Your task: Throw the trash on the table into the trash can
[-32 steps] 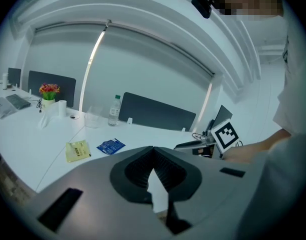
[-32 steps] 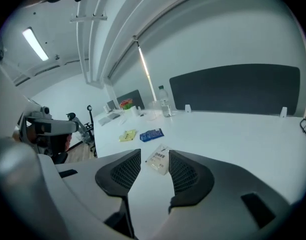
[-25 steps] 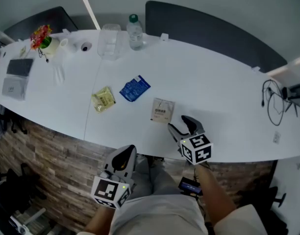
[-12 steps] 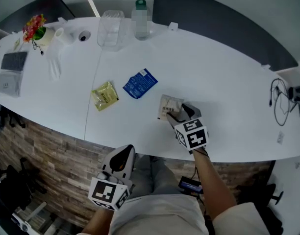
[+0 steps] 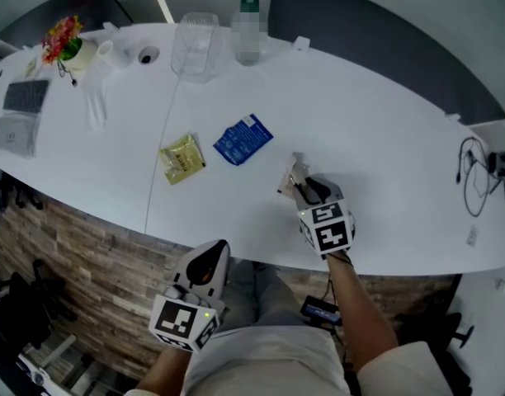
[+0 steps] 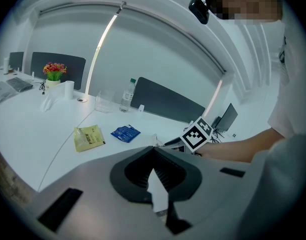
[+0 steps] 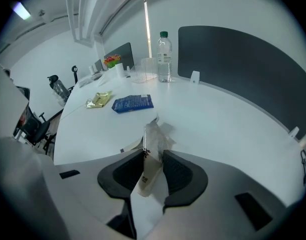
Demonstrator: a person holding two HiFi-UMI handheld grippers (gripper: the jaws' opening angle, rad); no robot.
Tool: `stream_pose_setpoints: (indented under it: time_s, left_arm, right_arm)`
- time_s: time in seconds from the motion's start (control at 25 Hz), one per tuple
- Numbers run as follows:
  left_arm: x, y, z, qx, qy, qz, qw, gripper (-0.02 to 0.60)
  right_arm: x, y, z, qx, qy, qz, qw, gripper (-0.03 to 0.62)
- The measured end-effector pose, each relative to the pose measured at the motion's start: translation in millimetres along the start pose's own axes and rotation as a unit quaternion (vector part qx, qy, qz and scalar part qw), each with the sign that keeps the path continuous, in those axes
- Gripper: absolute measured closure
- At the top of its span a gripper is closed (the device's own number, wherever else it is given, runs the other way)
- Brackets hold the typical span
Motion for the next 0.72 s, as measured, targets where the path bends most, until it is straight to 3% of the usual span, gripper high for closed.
stream_pose_setpoints:
  time_s: [0.16,0.44,0.72]
  left_arm:
    - [0.8,0.4,0.1,0.001,-0.001,-0.001,1.0,0.581]
    - [8.7,8.1,1.9,0.013,0.001,-0.006,0.9999,0.581]
    - [31.0,19.8,13.8,0.041,0.007,-0.017,0.999,0.581]
  right_arm:
    - [3.6,0.5,6.6,0.016,-0.003,-0.006,1.0,0.519]
    - [4.2,13.6,47.1,0.052,0.007,0.0,0.999,0.525]
    - [-6.0,12.6,103.6,0.093,0.052,-0.012,0.994,0.525]
Point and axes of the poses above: the fingertips, and each gripper's own axes: z backward along the fingers, x to its right, y out of its top, the point moved 1 cm from there along z, backward along the fingers, and after that the axes turned 9 degrees about -z, right-handed, at the moved point
